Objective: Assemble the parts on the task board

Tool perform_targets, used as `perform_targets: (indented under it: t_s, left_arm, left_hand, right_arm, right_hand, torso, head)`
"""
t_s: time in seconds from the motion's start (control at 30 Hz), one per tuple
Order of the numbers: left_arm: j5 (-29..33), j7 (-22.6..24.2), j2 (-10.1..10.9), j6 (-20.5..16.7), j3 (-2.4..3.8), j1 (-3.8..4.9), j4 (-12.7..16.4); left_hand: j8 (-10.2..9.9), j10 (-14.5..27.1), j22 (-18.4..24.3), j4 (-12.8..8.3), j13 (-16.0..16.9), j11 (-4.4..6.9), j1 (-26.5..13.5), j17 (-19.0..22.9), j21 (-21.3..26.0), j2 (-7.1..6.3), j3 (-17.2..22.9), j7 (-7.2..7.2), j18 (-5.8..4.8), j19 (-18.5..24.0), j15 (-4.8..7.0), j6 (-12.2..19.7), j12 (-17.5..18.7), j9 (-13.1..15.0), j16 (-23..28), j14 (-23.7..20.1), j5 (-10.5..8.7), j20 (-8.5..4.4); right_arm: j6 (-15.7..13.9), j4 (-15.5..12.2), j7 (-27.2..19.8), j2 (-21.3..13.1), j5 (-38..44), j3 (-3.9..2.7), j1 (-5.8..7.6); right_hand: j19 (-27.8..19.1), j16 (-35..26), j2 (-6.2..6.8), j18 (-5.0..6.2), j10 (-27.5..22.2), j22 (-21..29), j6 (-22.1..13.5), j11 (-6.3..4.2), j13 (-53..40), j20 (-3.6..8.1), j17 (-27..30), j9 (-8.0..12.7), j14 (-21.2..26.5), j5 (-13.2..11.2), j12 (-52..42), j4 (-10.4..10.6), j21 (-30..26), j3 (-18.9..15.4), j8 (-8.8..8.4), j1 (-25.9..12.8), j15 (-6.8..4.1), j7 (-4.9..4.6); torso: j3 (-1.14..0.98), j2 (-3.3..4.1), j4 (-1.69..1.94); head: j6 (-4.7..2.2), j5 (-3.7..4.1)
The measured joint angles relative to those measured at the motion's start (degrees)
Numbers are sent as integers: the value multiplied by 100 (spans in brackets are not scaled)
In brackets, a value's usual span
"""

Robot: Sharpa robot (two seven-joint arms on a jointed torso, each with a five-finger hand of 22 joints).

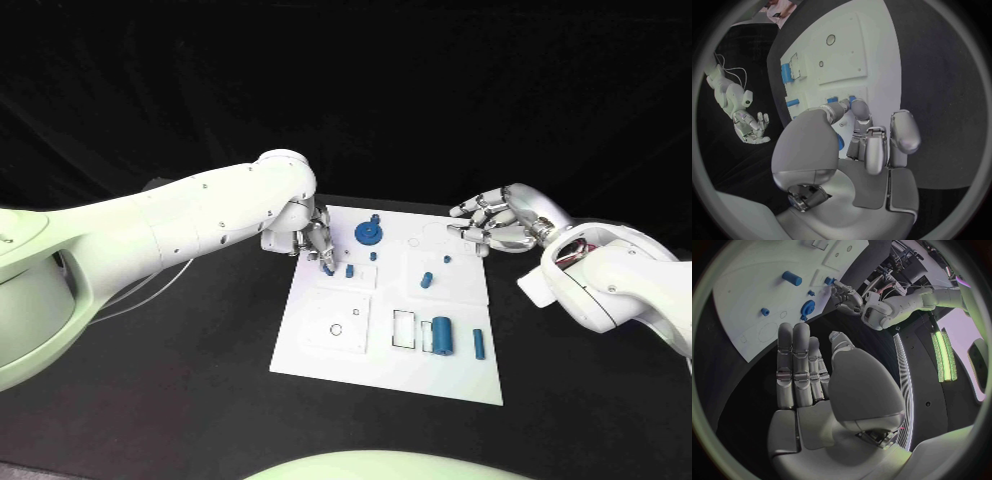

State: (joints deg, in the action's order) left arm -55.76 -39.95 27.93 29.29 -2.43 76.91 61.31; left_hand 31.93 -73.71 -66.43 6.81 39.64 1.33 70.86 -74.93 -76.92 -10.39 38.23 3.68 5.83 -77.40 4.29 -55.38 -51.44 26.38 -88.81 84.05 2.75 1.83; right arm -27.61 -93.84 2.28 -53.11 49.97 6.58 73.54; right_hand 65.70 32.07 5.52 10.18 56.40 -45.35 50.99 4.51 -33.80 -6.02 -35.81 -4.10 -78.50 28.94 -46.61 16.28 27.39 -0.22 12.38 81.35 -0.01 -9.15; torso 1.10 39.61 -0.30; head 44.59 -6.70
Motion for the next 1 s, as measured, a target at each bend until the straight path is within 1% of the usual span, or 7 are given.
perform_targets:
  t_s: [0.4, 0.53, 0.6, 0.7, 0.8, 0.87, 1.0]
  left_arm:
    - [-18, -7, 4, -9, 0, -3, 22]
    - [-36, -15, 1, -23, 6, -11, 31]
    - [-43, -19, 0, -30, 9, -17, 31]
    - [-53, -25, -2, -36, 13, -21, 31]
    - [-66, -30, -5, -37, 15, -26, 30]
    - [-75, -31, -7, -37, 15, -28, 28]
    - [-91, -33, -14, -36, 16, -32, 28]
  left_hand:
    - [22, -25, 0, -1, 2, 6, 0, 1, 0, 0, 1, 0, 0, 0, 0, 0, 0, 0, 0, 0, -14, 0]
    - [41, -53, -30, -2, 12, 33, -95, 1, -30, 94, 2, 0, 0, -2, 0, 0, 0, 3, 0, 0, -16, -2]
    - [62, -64, -41, -2, 22, 42, -113, 1, -30, 113, 3, 0, 0, -21, 0, 0, 0, 3, 0, 0, 1, -21]
    - [64, -84, -62, -10, 51, 44, -150, 1, -50, 121, 10, 0, 0, -21, 21, 0, -48, 44, 0, -20, 1, -21]
    - [96, -85, -63, -81, 66, 45, -194, 1, -52, 77, 81, 0, 0, -21, 41, 0, -48, 87, 0, 0, 1, -21]
    - [96, -90, -69, -91, 81, 50, -229, 2, -52, 103, 91, 0, 0, -21, 42, 0, -82, 88, 0, 1, 1, -21]
    - [140, -126, -97, -129, 140, 46, -311, 2, -53, 95, 130, 0, 0, -41, 43, -1, -144, 94, 0, 2, 1, -41]
  right_arm:
    - [0, 1, -2, 1, -2, 1, 0]
    - [0, 1, -2, 4, -2, 3, 0]
    - [0, 1, -3, 4, -2, 3, 0]
    - [0, 1, -3, 4, -3, 3, 0]
    - [1, 3, -4, 4, -3, 2, 0]
    - [1, 3, -4, 6, -3, 2, 0]
    - [1, 3, -5, 12, -3, 2, 0]
  right_hand:
    - [0, 0, 0, 0, 1, 10, 0, 1, 11, 0, -10, 0, 0, 0, 0, 0, 0, 0, 0, 0, 0, 0]
    - [0, 0, 0, 0, 1, 10, 0, 1, 11, 0, -10, 0, 0, 0, 0, 0, 0, 0, 0, 0, 0, 0]
    - [0, 0, 0, 0, 1, 9, 0, 1, 11, 0, -9, 0, 0, 0, 0, 0, 0, 0, 0, 0, 0, 0]
    - [0, 0, 0, 0, 1, 9, 0, 1, 11, 0, -9, 0, 0, 0, 0, 0, 0, 0, 0, 0, 0, 0]
    - [0, 0, 0, 0, 1, 9, 0, 1, 11, 0, -9, 0, 0, 0, 0, 0, 0, 0, 0, 0, 0, 0]
    - [0, 0, 0, 0, 1, 9, 0, 1, 11, 0, -9, -1, 0, 0, 0, 0, 0, 0, 0, 0, 0, 0]
    - [0, 0, 0, 0, 1, 9, 0, 1, 11, 0, -9, 0, 0, 0, 0, 0, 0, 0, 0, 0, 0, 0]
  torso:
    - [0, 0, 0]
    - [0, 0, -1]
    - [-1, 2, 0]
    - [0, 3, -4]
    - [0, 3, -4]
    - [-1, 3, -4]
    - [0, 3, -1]
  head:
    - [-4, -3]
    - [-3, -3]
    - [-1, -3]
    - [3, -1]
    - [10, 2]
    - [14, 3]
    - [14, 7]
